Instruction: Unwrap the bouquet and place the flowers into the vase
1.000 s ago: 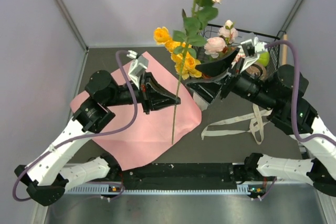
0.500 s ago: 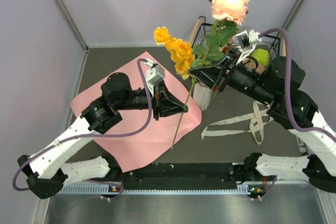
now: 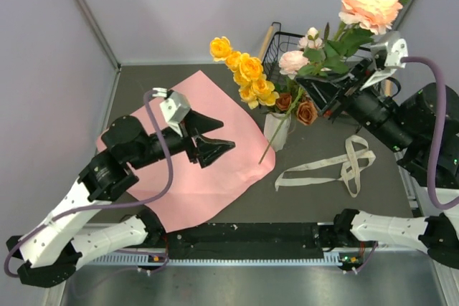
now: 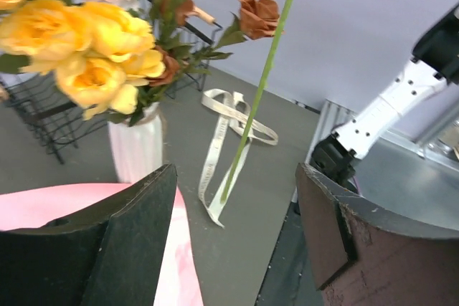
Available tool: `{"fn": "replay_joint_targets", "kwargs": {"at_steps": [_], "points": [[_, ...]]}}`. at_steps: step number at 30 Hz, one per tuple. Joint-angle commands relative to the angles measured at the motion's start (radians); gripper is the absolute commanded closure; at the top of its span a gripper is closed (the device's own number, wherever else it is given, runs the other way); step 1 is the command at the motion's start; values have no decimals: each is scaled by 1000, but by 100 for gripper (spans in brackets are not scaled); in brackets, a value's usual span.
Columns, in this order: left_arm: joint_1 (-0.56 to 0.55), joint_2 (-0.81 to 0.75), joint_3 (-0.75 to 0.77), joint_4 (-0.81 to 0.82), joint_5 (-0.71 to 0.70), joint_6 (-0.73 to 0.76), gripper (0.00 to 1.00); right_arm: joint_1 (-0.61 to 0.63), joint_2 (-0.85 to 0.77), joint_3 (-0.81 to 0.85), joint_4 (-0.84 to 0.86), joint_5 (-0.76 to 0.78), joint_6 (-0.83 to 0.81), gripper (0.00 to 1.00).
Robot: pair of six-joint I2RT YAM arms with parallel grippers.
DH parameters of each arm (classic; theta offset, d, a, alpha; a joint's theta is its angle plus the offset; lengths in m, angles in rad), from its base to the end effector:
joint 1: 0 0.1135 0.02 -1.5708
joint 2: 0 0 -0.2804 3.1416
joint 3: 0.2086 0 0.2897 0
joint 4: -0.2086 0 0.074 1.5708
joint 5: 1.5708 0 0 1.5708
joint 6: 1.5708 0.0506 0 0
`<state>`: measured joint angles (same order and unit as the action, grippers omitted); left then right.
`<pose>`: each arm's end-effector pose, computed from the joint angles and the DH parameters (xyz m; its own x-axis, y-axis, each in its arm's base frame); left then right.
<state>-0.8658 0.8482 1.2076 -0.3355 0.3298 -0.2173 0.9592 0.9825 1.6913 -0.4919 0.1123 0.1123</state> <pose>0.1175 -0.1634 0.4826 -0.1855 -0.0968 -0.9779 0.9118 0.3540 -0.2080 0.0976 0.1293 0.6035 0.0387 0.2491 -0.9677 -0.7599 0.6363 0.1334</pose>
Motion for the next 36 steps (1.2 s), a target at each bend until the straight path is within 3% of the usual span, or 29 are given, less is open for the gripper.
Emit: {"fn": "replay_joint_targets", "kwargs": {"at_steps": [1,4,12,21,30,36], "points": [[-1,-37,-23,-31,-175,24,27,-2,19,68,3,148,-253,100],[-1,-61,-59,-10,-216,3,26,-2,59,88,22,167,-363,100],[1,-70,-79,-14,-244,-14,25,0,111,107,147,158,-476,100],[1,-83,-86,-16,-248,-14,25,-5,123,71,266,147,-519,100],[1,-87,-89,-28,-253,-11,25,-8,128,67,282,132,-531,100],[1,-90,-89,-37,-259,-8,25,-8,78,-45,285,72,-543,100]]}}
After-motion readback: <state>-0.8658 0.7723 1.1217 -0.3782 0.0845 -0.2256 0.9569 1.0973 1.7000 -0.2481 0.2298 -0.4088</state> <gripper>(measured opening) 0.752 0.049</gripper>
